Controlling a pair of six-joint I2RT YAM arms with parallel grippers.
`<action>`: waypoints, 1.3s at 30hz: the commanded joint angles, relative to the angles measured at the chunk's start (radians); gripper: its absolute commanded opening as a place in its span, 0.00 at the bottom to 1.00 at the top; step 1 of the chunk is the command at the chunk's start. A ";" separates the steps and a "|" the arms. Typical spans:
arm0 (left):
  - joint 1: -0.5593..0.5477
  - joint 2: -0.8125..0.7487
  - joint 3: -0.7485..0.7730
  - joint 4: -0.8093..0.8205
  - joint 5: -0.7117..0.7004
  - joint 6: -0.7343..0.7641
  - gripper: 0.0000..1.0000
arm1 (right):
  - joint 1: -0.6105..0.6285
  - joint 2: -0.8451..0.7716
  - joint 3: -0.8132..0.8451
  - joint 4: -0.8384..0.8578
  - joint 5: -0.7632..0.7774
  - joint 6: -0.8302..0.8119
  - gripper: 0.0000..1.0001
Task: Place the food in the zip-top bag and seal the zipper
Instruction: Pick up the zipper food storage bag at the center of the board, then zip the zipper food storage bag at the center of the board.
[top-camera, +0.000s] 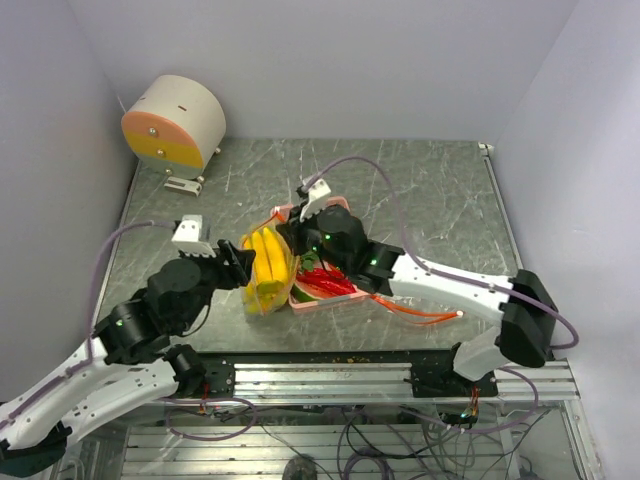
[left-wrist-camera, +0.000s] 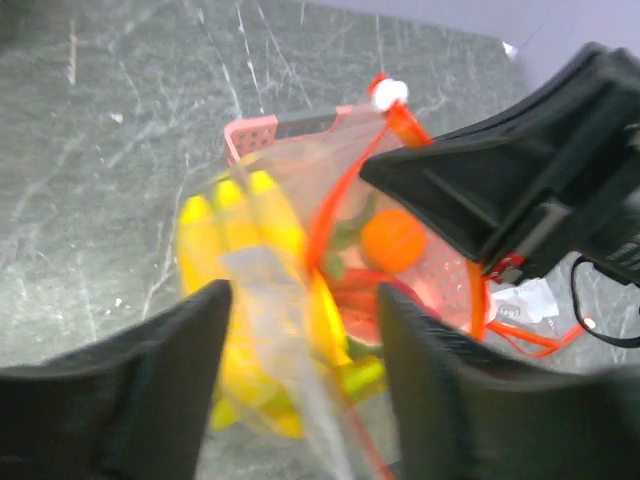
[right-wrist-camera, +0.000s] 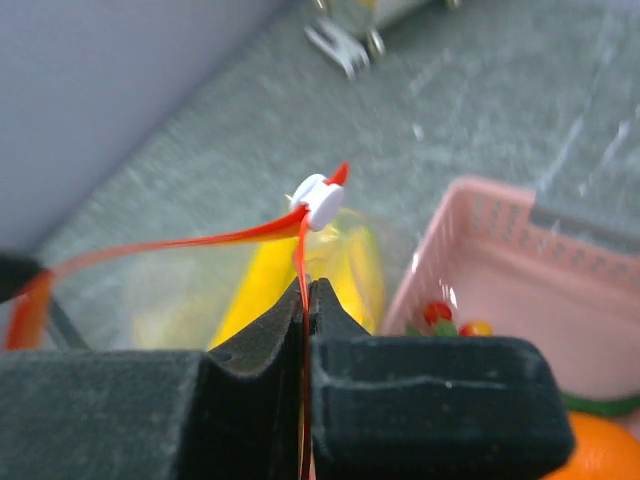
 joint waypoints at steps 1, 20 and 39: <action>-0.004 -0.044 0.163 -0.175 -0.068 0.012 0.88 | 0.000 -0.110 0.007 0.233 -0.090 -0.060 0.00; -0.004 -0.235 0.328 -0.119 0.307 0.401 0.99 | -0.155 -0.099 0.365 -0.082 -1.040 -0.192 0.00; -0.003 -0.082 0.271 0.105 0.677 0.503 0.96 | -0.157 -0.136 0.315 -0.120 -1.236 -0.182 0.00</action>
